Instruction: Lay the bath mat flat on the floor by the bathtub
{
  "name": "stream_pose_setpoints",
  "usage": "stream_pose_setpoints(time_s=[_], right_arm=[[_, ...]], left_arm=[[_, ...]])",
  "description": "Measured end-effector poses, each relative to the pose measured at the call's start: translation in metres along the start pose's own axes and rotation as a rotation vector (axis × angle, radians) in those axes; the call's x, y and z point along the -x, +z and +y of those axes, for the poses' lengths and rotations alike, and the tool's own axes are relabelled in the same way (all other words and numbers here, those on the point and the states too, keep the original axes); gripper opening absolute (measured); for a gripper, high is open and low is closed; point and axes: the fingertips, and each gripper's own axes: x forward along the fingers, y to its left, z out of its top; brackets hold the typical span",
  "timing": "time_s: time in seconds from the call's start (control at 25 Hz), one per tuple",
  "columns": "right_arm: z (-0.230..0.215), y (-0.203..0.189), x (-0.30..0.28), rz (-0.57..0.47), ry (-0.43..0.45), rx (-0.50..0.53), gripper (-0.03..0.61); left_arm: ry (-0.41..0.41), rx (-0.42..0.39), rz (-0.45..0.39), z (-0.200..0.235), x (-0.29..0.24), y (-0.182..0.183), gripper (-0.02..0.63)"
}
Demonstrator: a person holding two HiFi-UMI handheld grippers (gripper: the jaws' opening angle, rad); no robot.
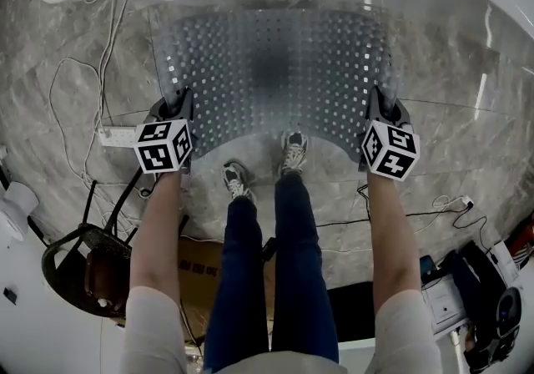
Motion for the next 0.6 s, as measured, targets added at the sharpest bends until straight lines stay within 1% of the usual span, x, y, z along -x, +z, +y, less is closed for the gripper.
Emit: stream_pose_setpoints(time_s=[0.12, 0.36, 0.6], right_arm=[[-0.004, -0.005, -0.015, -0.001, -0.006, 0.003, 0.041], [-0.006, -0.019, -0.036, 0.004, -0.011, 0.007, 0.042], [-0.012, -0.038, -0.059, 0.009, -0.015, 0.028, 0.041]], left_arm=[[-0.003, -0.009, -0.007, 0.002, -0.016, -0.003, 0.048], [0.006, 0.008, 0.009, 0.009, -0.044, -0.022, 0.048], [0.013, -0.013, 0.014, 0.016, -0.075, -0.031, 0.048]])
